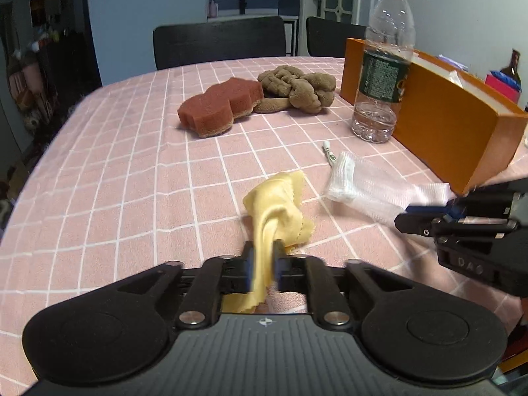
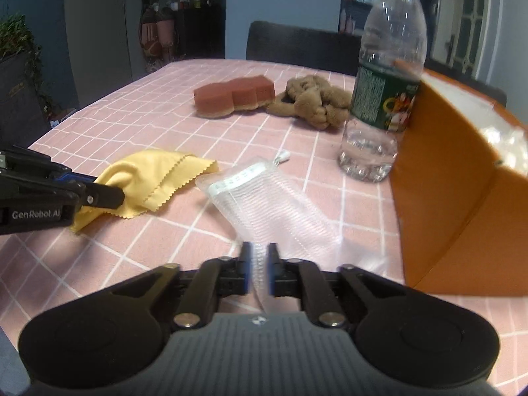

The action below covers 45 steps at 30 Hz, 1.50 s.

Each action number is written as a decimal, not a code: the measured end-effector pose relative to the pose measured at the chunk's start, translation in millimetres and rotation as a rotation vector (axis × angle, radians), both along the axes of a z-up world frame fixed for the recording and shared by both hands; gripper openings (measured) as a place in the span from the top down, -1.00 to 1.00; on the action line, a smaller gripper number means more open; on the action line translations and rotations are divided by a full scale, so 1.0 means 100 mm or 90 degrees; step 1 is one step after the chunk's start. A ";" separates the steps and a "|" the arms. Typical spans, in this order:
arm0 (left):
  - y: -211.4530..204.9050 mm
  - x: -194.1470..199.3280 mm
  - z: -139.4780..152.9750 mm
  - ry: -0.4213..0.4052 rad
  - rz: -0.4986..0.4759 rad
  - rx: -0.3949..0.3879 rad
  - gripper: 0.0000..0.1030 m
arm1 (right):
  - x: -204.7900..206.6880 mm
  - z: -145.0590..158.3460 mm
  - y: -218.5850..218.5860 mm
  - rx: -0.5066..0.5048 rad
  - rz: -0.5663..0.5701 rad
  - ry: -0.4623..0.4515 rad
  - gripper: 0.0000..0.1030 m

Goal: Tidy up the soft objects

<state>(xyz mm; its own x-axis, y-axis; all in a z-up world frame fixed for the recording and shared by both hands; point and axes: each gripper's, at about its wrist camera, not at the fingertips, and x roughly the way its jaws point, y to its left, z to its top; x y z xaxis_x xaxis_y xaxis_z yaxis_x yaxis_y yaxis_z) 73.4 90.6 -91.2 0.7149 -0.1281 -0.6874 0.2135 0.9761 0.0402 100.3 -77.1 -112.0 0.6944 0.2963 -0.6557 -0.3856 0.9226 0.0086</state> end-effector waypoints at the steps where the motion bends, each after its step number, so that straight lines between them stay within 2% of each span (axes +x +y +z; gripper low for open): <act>1: -0.02 -0.03 0.01 -0.018 -0.005 0.003 0.00 | -0.01 0.02 -0.01 -0.005 0.006 -0.009 0.02; 2: -0.02 -0.05 0.02 -0.033 -0.010 0.005 -0.39 | -0.01 0.03 -0.03 -0.008 0.011 -0.019 -0.45; 3: -0.03 -0.04 0.03 -0.043 -0.018 0.004 -0.42 | -0.02 0.05 -0.05 -0.010 0.015 -0.035 -0.56; 5: -0.04 0.02 0.04 -0.042 -0.023 -0.001 -0.43 | 0.00 0.06 -0.10 -0.021 0.024 -0.062 -0.66; 6: -0.03 0.06 0.04 -0.042 -0.019 -0.009 -0.43 | 0.05 0.05 -0.12 -0.030 0.023 -0.059 -0.76; 8: -0.03 0.14 0.00 -0.041 -0.006 -0.019 -0.43 | 0.16 0.02 -0.16 -0.025 0.004 -0.045 -0.80; 11: -0.08 0.22 -0.07 -0.035 0.001 -0.002 -0.42 | 0.28 -0.04 -0.21 0.021 -0.019 -0.003 -0.90; 13: -0.14 0.23 -0.10 -0.034 -0.002 0.020 -0.40 | 0.31 -0.09 -0.18 0.035 -0.029 0.012 -0.90; 15: -0.19 0.24 -0.15 -0.022 -0.001 0.046 -0.27 | 0.32 -0.15 -0.14 0.037 -0.030 0.021 -0.94; 16: -0.20 0.24 -0.17 -0.017 0.003 0.055 -0.08 | 0.31 -0.17 -0.09 0.024 -0.030 0.010 -0.91; 18: -0.20 0.24 -0.18 -0.015 0.007 0.050 0.03 | 0.29 -0.18 -0.04 0.021 -0.026 -0.002 -0.81; 19: -0.19 0.24 -0.18 -0.013 0.007 0.044 0.14 | 0.28 -0.17 -0.03 0.021 -0.027 -0.006 -0.76; 20: -0.19 0.24 -0.18 -0.011 0.008 0.039 0.27 | 0.28 -0.17 -0.02 0.022 -0.029 -0.010 -0.60; 21: -0.18 0.25 -0.18 -0.008 0.008 0.034 0.32 | 0.28 -0.16 -0.01 0.024 -0.029 -0.016 -0.45; 25: -0.18 0.26 -0.17 0.002 0.006 0.016 0.56 | 0.32 -0.14 -0.01 0.023 -0.019 -0.028 -0.12; 27: -0.18 0.27 -0.17 0.005 0.009 0.007 0.64 | 0.35 -0.13 -0.03 0.024 -0.024 -0.032 0.26; 28: -0.19 0.28 -0.17 0.007 0.008 0.005 0.72 | 0.37 -0.12 -0.04 0.023 -0.029 -0.033 0.35; 30: -0.21 0.30 -0.17 0.008 0.007 0.010 0.82 | 0.41 -0.12 -0.06 0.018 -0.038 -0.033 0.74; 32: -0.23 0.31 -0.17 0.009 0.009 0.012 0.88 | 0.44 -0.11 -0.07 0.012 -0.050 -0.033 0.96; 38: -0.23 0.27 -0.12 -0.004 0.017 -0.002 0.93 | 0.46 -0.07 -0.18 0.044 -0.061 -0.011 1.00; 45: -0.26 0.11 0.11 -0.048 0.009 -0.016 0.93 | 0.22 0.12 -0.22 0.062 -0.049 -0.038 1.00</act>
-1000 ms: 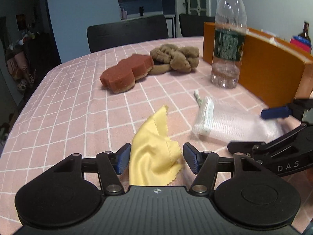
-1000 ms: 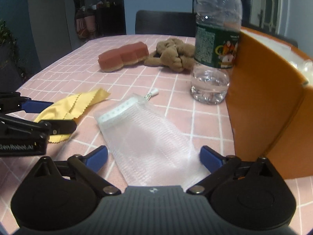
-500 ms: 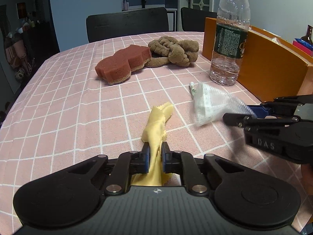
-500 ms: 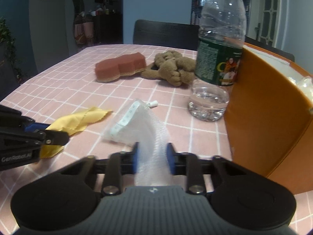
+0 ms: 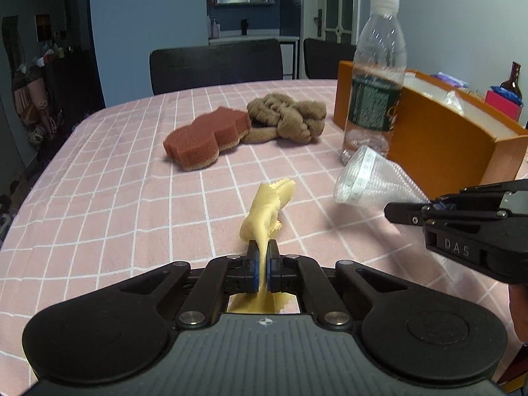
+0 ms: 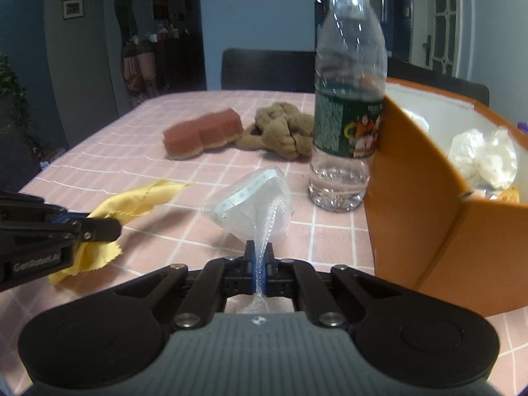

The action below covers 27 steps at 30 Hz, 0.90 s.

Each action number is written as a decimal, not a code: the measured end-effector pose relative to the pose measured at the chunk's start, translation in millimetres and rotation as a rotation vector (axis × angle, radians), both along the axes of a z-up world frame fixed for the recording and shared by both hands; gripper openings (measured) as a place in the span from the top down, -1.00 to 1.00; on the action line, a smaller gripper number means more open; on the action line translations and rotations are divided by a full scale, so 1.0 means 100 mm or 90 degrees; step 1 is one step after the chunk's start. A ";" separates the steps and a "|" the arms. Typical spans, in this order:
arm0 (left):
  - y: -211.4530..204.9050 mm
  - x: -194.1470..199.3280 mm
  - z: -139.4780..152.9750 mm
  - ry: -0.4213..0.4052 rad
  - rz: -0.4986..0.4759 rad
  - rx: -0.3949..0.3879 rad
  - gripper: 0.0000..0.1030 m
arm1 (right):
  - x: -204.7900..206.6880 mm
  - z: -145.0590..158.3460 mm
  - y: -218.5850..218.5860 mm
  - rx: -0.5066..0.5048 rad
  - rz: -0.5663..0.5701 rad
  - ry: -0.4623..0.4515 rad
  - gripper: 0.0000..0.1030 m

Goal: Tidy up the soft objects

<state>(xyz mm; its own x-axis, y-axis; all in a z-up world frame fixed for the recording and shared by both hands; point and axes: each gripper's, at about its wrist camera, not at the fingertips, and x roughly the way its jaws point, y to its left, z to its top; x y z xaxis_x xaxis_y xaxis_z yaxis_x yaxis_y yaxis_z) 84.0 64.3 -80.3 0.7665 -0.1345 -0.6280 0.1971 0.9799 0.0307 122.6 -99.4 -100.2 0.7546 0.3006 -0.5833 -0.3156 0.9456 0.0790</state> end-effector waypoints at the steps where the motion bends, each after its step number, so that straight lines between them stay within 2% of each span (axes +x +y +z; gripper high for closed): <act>1: -0.01 -0.03 0.05 -0.008 -0.005 -0.004 0.93 | -0.04 0.04 -0.01 0.002 0.005 -0.003 1.00; 13: -0.41 -0.27 0.53 -0.097 -0.111 -0.028 0.93 | -0.49 0.65 -0.39 0.054 0.000 -0.044 1.00; 21: -0.85 -0.28 0.83 -0.159 -0.209 -0.023 0.93 | -0.76 1.05 -0.86 0.025 -0.049 -0.093 1.00; 27: -1.25 -0.16 1.02 -0.201 -0.256 -0.016 0.93 | -0.77 1.30 -1.25 0.025 -0.087 -0.103 1.00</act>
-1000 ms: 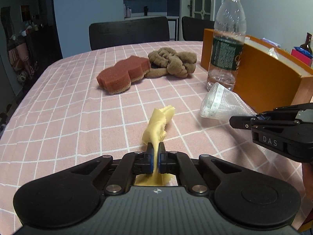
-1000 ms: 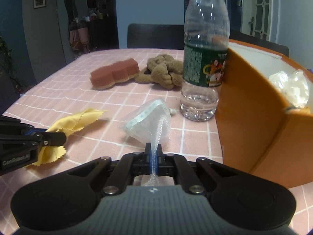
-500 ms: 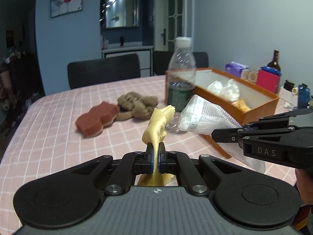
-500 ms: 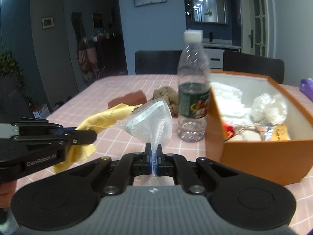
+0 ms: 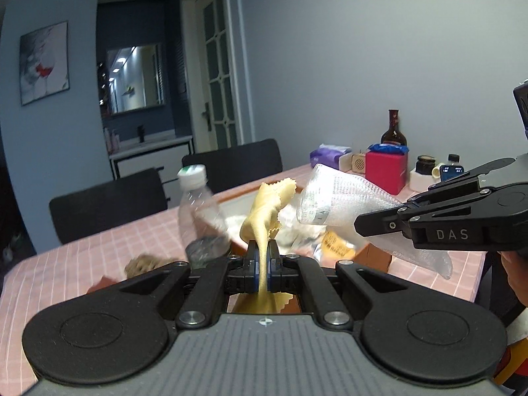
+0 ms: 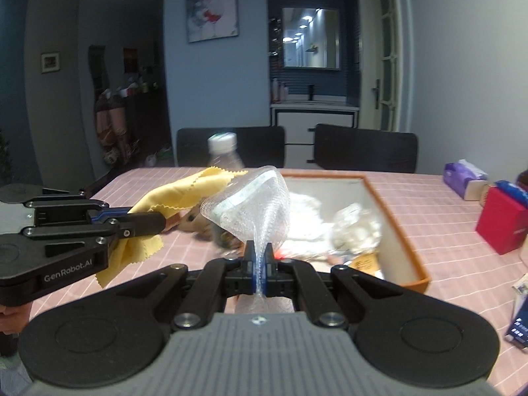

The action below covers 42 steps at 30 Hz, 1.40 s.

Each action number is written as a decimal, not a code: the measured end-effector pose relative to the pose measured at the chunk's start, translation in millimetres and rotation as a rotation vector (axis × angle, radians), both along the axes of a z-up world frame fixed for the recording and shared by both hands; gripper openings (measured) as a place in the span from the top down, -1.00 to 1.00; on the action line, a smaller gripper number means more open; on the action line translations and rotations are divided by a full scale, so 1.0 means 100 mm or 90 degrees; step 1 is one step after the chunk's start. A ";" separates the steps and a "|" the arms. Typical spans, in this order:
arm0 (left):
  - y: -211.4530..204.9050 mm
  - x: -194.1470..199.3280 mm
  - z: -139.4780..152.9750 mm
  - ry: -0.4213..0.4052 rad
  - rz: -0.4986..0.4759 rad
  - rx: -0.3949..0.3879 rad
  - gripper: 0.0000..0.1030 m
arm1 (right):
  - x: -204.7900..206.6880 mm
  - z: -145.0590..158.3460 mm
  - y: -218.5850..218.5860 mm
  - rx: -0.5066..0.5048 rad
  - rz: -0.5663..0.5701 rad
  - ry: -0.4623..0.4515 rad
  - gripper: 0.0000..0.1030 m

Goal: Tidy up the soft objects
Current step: 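Carry the yellow cloth and white mesh bag over the orange box with both grippers, then open both grippers to drop the cloth and mesh bag into the box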

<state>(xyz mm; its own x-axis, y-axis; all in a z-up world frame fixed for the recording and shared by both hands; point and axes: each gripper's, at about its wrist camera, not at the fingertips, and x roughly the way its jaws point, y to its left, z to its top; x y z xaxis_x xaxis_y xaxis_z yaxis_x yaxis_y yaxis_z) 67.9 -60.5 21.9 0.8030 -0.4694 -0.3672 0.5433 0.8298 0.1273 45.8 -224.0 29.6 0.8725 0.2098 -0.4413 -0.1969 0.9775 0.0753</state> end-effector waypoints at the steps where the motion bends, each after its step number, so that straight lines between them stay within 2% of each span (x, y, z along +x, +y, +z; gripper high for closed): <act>1: -0.08 0.04 0.02 -0.002 -0.001 0.003 0.93 | 0.02 0.03 -0.06 0.000 -0.008 -0.003 1.00; 5: -0.35 0.20 0.09 -0.010 -0.012 0.014 0.93 | 0.16 0.13 -0.28 -0.005 -0.029 -0.003 1.00; 9: -0.62 0.42 0.14 -0.011 -0.015 0.026 0.93 | 0.44 0.25 -0.56 0.011 -0.036 0.029 1.00; 15: -0.95 0.92 0.15 0.045 -0.001 0.051 0.93 | 0.97 0.33 -0.91 0.032 -0.027 0.091 1.00; 22: -1.21 1.41 -0.13 0.137 0.038 0.119 0.93 | 1.69 -0.10 -1.01 0.060 -0.004 0.215 1.00; 26: -1.31 1.65 -0.33 0.170 0.080 0.161 0.91 | 1.92 -0.30 -0.93 0.066 0.025 0.237 1.00; 30: -1.28 1.81 -0.48 0.206 0.117 0.180 0.92 | 2.09 -0.45 -0.87 0.055 0.041 0.263 1.00; 33: -1.30 1.87 -0.53 0.230 0.121 0.179 0.91 | 2.18 -0.56 -0.88 0.060 0.051 0.285 0.99; 38: -1.33 1.90 -0.59 0.246 0.127 0.192 0.80 | 2.24 -0.65 -0.96 0.077 0.043 0.311 0.81; 42: -1.34 1.88 -0.60 0.245 0.132 0.194 0.57 | 2.23 -0.65 -1.02 0.085 0.043 0.315 0.49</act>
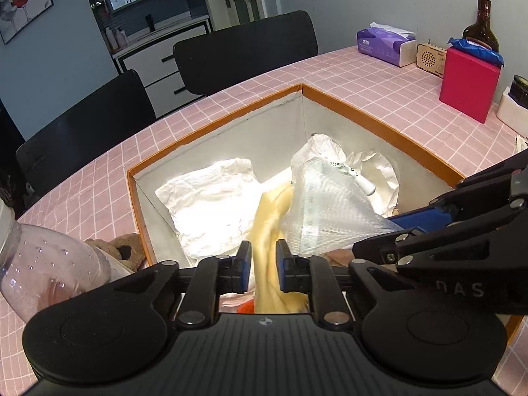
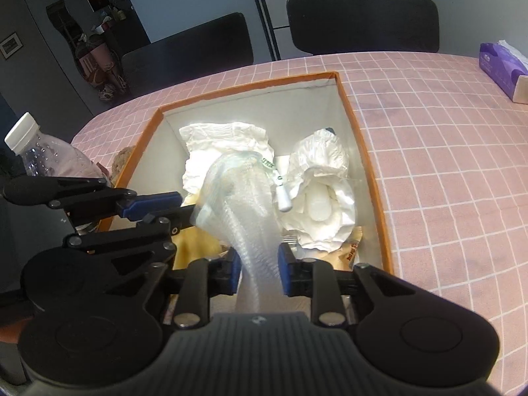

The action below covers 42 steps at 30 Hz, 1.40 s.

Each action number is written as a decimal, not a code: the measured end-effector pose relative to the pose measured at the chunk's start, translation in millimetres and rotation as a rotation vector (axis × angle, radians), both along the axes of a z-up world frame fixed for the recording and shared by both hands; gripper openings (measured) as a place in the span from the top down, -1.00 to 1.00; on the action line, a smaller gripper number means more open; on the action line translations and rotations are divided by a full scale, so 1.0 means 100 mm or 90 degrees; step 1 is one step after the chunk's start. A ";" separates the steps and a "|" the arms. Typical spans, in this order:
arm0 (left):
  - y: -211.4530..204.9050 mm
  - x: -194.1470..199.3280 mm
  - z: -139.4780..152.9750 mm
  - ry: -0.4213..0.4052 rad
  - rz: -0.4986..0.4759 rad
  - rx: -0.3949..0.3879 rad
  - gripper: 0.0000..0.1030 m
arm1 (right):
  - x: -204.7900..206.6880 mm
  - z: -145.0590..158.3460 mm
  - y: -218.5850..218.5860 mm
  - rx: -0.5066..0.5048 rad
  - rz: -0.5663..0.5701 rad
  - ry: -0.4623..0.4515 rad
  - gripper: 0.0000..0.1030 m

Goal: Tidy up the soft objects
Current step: 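Open both grippers to drop the cloth and mesh bag into the box, then move both tools back toward the red sponge and brown teddy bear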

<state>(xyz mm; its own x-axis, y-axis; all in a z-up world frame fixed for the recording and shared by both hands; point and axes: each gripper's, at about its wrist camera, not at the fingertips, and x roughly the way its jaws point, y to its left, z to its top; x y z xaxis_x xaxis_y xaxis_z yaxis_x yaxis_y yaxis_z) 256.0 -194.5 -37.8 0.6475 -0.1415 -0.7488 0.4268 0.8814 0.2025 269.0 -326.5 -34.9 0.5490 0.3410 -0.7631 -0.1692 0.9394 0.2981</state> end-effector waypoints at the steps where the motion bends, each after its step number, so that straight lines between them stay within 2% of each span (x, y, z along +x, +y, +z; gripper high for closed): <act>1: 0.00 0.00 0.01 -0.004 0.003 -0.001 0.44 | 0.00 0.01 -0.01 -0.002 -0.002 -0.002 0.49; 2: 0.01 -0.01 0.03 -0.008 0.007 -0.003 0.28 | -0.01 0.02 -0.03 -0.004 -0.006 -0.002 0.45; 4: 0.03 -0.02 0.07 -0.017 0.014 -0.013 0.12 | -0.01 0.03 -0.06 -0.004 -0.012 -0.004 0.39; 15: 0.17 -0.43 0.42 -0.080 0.003 -0.099 0.07 | -0.27 0.37 -0.16 0.001 -0.021 -0.058 0.19; 18: 0.20 -0.56 0.48 -0.102 -0.004 -0.102 0.07 | -0.37 0.45 -0.18 -0.002 -0.022 -0.074 0.16; 25: 0.34 -0.90 0.64 -0.149 -0.029 -0.121 0.05 | -0.51 0.48 -0.22 0.005 -0.039 -0.069 0.08; 31: 0.52 -1.13 0.76 -0.171 -0.044 -0.159 0.03 | -0.60 0.49 -0.13 0.014 -0.040 -0.069 0.05; 36: 0.70 -1.28 0.79 -0.181 -0.062 -0.185 0.03 | -0.81 0.61 0.01 -0.004 -0.048 -0.106 -0.06; 42: 0.96 -1.47 0.78 -0.201 -0.094 -0.223 0.03 | -1.20 0.73 0.25 0.018 -0.033 -0.164 -0.24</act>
<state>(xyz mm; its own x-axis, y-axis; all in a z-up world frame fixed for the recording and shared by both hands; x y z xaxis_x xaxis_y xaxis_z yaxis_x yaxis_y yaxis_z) 108.8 -98.4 40.1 0.7891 -0.4572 -0.4104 0.5181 0.8542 0.0446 149.0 -302.0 37.8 0.7411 0.3265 -0.5866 -0.1949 0.9408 0.2774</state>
